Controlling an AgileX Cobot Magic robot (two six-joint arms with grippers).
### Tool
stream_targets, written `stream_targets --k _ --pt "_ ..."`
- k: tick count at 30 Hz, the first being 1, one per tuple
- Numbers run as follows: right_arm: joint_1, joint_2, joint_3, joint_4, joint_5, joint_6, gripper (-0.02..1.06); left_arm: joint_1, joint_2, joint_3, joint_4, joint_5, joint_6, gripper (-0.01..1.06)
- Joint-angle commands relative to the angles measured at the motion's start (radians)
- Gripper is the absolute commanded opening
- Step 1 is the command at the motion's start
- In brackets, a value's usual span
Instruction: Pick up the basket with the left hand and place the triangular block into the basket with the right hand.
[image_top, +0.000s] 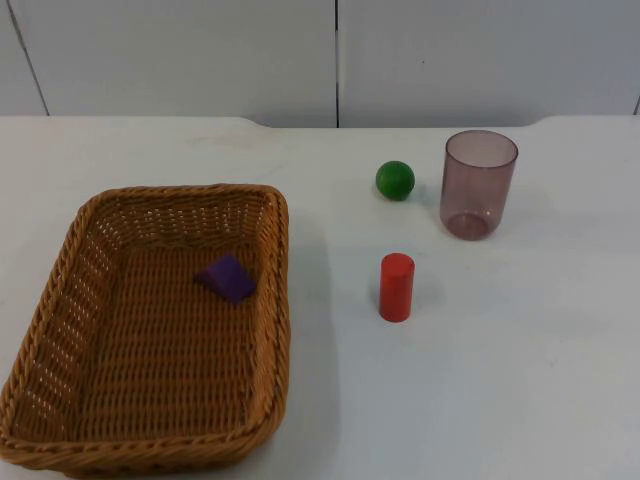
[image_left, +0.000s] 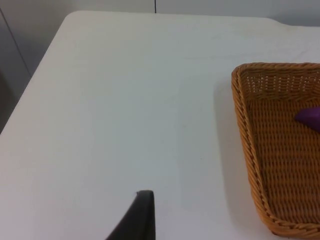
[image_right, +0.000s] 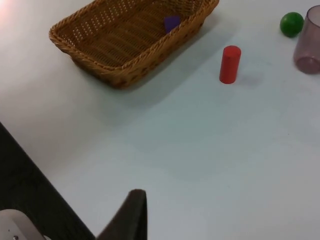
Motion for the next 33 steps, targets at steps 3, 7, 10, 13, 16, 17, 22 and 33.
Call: stream_targets --k 3,7,10,13,16,17,22,33 --pt "-0.006 -0.007 -0.001 -0.007 -0.005 0.0 1.05 -0.006 -0.004 0.004 -0.008 -0.003 -0.007 1.05" --pt "-0.006 -0.007 -0.001 -0.007 -0.005 0.0 1.05 -0.006 -0.004 0.004 -0.006 -0.003 -0.007 1.05" --pt "-0.006 -0.007 -0.001 -0.007 -0.005 0.0 1.05 -0.006 -0.004 0.004 -0.006 -0.003 -0.007 1.05" --pt "-0.006 -0.007 -0.001 -0.007 -0.005 0.0 1.05 -0.006 -0.004 0.004 -0.006 -0.003 -0.007 1.05" --pt "-0.006 -0.029 -0.001 -0.007 -0.005 0.0 1.05 -0.006 -0.004 0.004 -0.006 -0.003 -0.007 1.05" --pt "-0.006 -0.071 -0.001 -0.007 -0.005 0.0 1.05 -0.006 -0.004 0.004 -0.006 -0.003 -0.007 1.05" --pt "-0.013 -0.071 -0.006 -0.003 -0.009 0.003 1.05 -0.006 -0.004 0.004 0.0 -0.003 -0.007 1.05" --pt "-0.045 -0.071 -0.006 -0.001 -0.009 0.003 1.05 -0.011 -0.004 0.004 0.002 -0.003 -0.007 1.05"
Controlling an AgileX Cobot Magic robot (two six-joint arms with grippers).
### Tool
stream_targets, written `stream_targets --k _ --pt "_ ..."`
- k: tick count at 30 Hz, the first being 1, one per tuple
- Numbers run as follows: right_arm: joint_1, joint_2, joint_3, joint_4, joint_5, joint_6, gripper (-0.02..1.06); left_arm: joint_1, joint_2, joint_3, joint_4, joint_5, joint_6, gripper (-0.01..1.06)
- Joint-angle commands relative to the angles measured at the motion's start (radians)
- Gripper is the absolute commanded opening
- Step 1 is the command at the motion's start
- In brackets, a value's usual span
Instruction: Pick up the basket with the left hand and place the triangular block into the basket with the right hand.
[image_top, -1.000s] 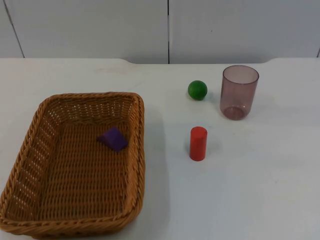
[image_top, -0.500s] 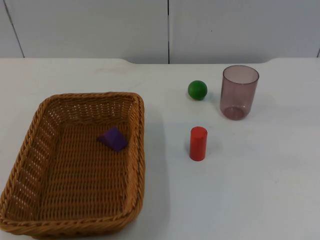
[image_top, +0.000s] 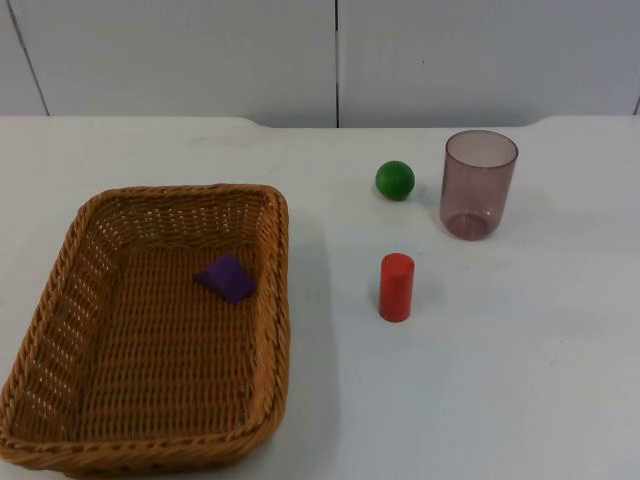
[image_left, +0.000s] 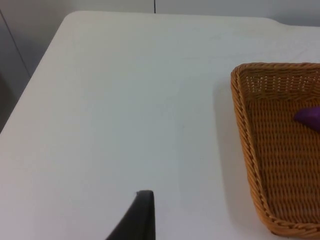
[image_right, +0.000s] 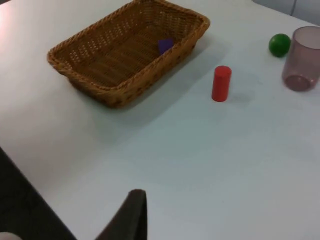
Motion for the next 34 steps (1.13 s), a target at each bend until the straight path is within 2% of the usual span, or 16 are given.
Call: stream_targets --k 1,4,10,11,16,22,34 --pt "-0.028 -0.004 -0.006 0.001 -0.009 0.003 1.05 -0.006 -0.004 0.004 0.002 -0.003 -0.007 1.05" --pt "-0.079 -0.004 -0.006 0.01 -0.009 0.003 1.05 -0.006 -0.004 0.004 0.002 -0.003 -0.007 1.05" --pt "-0.284 -0.004 -0.006 0.01 -0.009 0.003 1.05 -0.006 -0.004 0.004 0.002 -0.003 -0.007 1.05" --pt "-0.284 -0.004 -0.006 0.01 -0.009 0.003 1.05 -0.006 -0.004 0.004 0.002 -0.003 -0.007 1.05" --pt "-0.432 -0.004 -0.006 0.01 -0.009 0.003 1.05 -0.006 -0.004 0.004 0.002 -0.003 -0.007 1.05" --pt "-0.545 -0.004 -0.006 0.01 -0.009 0.003 1.05 -0.006 -0.004 0.004 0.002 -0.003 -0.007 1.05" --pt "-0.671 -0.004 -0.006 0.01 -0.009 0.003 1.05 -0.006 -0.004 0.004 0.002 -0.003 -0.007 1.05"
